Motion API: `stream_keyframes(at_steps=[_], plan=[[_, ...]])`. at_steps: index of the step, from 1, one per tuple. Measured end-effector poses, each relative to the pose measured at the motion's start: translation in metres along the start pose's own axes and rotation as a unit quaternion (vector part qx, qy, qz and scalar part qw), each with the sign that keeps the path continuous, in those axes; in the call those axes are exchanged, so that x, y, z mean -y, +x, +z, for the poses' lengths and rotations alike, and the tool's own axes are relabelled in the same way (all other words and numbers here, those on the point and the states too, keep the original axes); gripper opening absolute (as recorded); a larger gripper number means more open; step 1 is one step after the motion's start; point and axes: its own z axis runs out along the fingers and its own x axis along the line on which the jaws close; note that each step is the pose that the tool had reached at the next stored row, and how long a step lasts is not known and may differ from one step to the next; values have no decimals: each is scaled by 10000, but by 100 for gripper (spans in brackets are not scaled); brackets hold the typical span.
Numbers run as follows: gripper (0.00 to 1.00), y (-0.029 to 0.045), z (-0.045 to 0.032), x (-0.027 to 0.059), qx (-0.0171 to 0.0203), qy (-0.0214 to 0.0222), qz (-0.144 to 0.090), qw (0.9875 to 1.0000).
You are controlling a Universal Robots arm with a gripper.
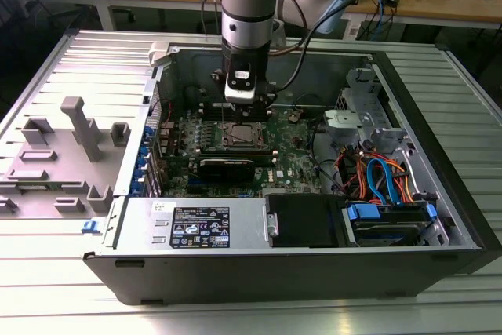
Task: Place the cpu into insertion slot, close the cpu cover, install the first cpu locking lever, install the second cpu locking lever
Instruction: 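Install the first cpu locking lever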
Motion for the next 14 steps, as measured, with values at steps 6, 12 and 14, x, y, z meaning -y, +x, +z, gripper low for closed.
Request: stream_keyframes(at_steps=[6, 12, 14], plan=[[11, 0, 0, 0, -13, 15, -939, 9956], [11, 0, 0, 0, -24, 26, -1705, 9853], [11, 0, 0, 0, -26, 29, -1879, 9822]])
